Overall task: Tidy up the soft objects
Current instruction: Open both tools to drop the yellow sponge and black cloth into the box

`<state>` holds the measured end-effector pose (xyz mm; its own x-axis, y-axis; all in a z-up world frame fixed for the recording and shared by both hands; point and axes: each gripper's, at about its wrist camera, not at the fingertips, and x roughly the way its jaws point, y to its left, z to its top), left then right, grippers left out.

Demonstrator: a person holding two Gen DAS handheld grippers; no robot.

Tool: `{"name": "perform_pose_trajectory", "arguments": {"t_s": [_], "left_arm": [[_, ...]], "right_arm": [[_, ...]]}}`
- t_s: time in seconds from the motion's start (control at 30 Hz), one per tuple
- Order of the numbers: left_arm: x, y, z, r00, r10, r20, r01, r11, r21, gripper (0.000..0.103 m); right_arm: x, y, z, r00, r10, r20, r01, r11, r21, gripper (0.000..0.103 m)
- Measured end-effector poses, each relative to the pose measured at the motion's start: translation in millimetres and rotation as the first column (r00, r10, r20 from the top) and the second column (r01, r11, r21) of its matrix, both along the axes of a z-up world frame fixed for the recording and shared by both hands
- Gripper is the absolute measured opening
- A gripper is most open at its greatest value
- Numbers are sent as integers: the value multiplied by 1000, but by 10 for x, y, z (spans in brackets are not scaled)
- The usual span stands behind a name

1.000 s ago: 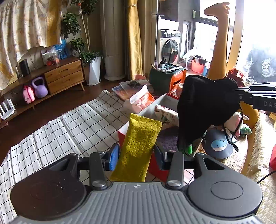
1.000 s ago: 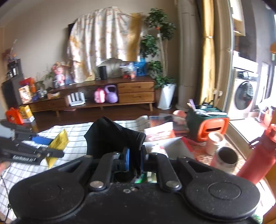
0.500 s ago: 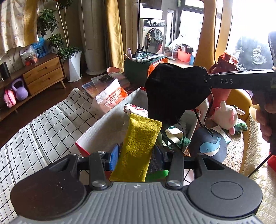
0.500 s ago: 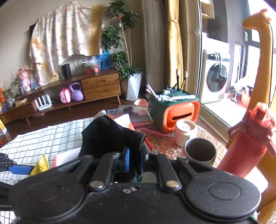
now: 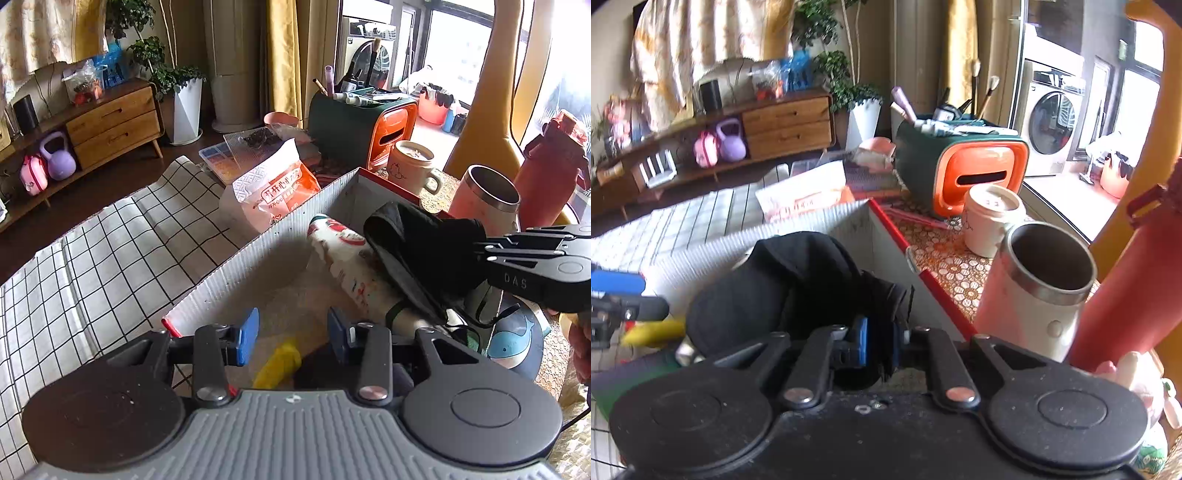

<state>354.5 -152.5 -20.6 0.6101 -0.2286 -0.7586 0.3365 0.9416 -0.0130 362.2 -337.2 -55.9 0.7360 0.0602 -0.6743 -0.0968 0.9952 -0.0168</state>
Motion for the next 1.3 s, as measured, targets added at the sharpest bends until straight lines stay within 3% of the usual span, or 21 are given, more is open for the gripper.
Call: {"name": "perform_pose_trajectory", "arguments": {"t_s": [0.17, 0.4, 0.57, 0.77, 1.3], "left_arm": [[129, -42, -134, 1000, -8, -28, 8, 1000, -15, 40], [154, -22, -285, 998, -9, -70, 5, 999, -49, 40], [126, -29, -288, 997, 14, -73, -19, 997, -69, 39], [32, -1, -231, 997, 35, -63, -40, 997, -73, 40], [-515, 173, 52, 1000, 27, 7, -26, 994, -104, 48]], "right_arm": [[27, 101, -126, 1000, 26, -18, -27, 999, -46, 21], [36, 140, -233, 998, 31, -63, -35, 997, -63, 24], [-70, 94, -125, 999, 32, -35, -34, 998, -56, 53], [-239, 43, 32, 999, 47, 5, -46, 998, -53, 68], [-778, 106, 429, 990, 116, 85, -120, 992, 50, 79]]}}
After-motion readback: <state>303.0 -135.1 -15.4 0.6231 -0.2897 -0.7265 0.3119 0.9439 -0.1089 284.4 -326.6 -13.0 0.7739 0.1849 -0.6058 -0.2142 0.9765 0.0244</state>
